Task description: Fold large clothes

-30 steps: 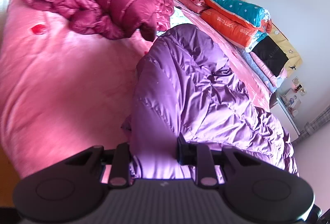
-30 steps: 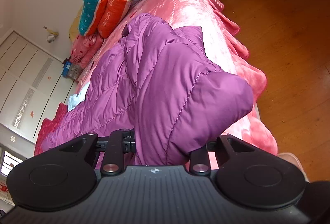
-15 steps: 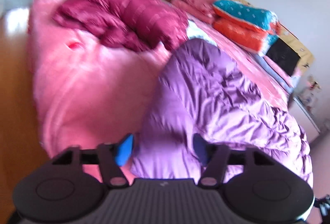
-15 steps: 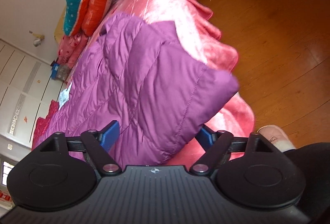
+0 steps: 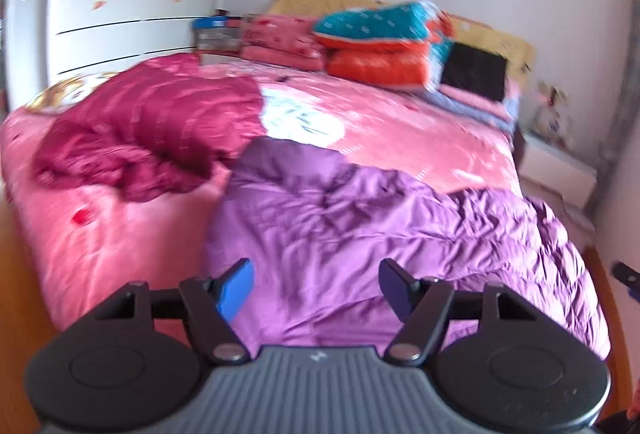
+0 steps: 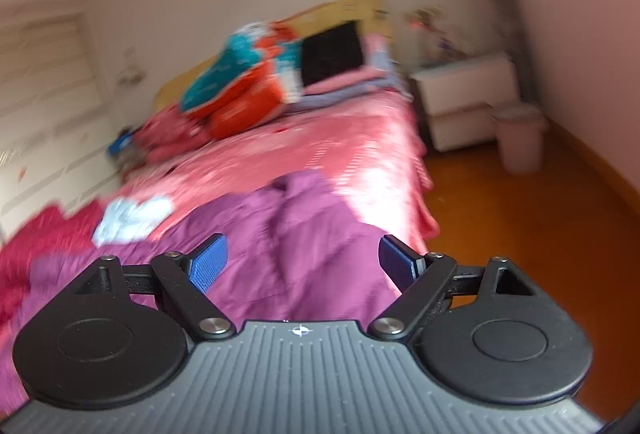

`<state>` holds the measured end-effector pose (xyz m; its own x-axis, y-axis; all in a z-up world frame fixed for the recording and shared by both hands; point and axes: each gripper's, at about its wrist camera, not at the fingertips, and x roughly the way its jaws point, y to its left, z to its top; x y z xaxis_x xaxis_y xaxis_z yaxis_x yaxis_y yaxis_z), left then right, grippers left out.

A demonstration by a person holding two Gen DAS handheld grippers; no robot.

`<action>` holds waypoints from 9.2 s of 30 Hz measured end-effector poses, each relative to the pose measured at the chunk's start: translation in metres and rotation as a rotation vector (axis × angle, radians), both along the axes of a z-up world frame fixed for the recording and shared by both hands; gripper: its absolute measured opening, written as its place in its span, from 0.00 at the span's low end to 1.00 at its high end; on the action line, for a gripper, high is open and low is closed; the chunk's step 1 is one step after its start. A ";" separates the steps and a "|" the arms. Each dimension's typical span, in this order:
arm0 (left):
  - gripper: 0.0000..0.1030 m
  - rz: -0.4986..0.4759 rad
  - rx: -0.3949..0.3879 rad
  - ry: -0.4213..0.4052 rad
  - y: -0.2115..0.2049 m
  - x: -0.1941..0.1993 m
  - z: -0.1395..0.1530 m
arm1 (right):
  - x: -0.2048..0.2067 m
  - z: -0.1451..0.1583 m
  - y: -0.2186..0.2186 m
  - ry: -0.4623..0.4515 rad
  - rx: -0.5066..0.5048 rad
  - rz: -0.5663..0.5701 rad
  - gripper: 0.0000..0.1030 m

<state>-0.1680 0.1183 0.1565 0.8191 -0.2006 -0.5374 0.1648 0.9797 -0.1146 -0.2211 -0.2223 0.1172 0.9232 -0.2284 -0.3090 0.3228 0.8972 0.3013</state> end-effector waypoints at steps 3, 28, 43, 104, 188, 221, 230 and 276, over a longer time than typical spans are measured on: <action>0.67 -0.032 0.034 0.010 -0.017 0.022 -0.008 | 0.024 -0.006 0.032 0.019 -0.130 0.140 1.00; 0.75 0.025 0.190 -0.024 -0.057 0.185 -0.067 | 0.230 -0.038 0.045 0.280 -0.403 0.420 1.00; 0.99 0.084 0.149 -0.009 -0.046 0.237 -0.097 | 0.304 -0.075 -0.051 0.332 -0.042 0.259 1.00; 1.00 0.054 0.117 0.040 -0.199 0.250 -0.113 | 0.301 -0.088 -0.079 0.362 -0.009 0.120 1.00; 0.99 0.036 -0.001 0.064 0.038 -0.029 -0.012 | 0.030 -0.030 -0.025 0.229 0.009 0.171 1.00; 0.99 0.110 -0.292 0.198 0.094 0.046 -0.032 | 0.088 -0.134 -0.214 0.020 0.804 0.234 1.00; 0.99 0.105 -0.234 0.276 0.078 0.058 -0.054 | 0.120 -0.165 -0.220 -0.058 1.033 0.278 1.00; 0.99 0.022 -0.162 0.255 0.027 0.066 -0.042 | 0.200 -0.108 -0.170 0.183 0.816 0.538 1.00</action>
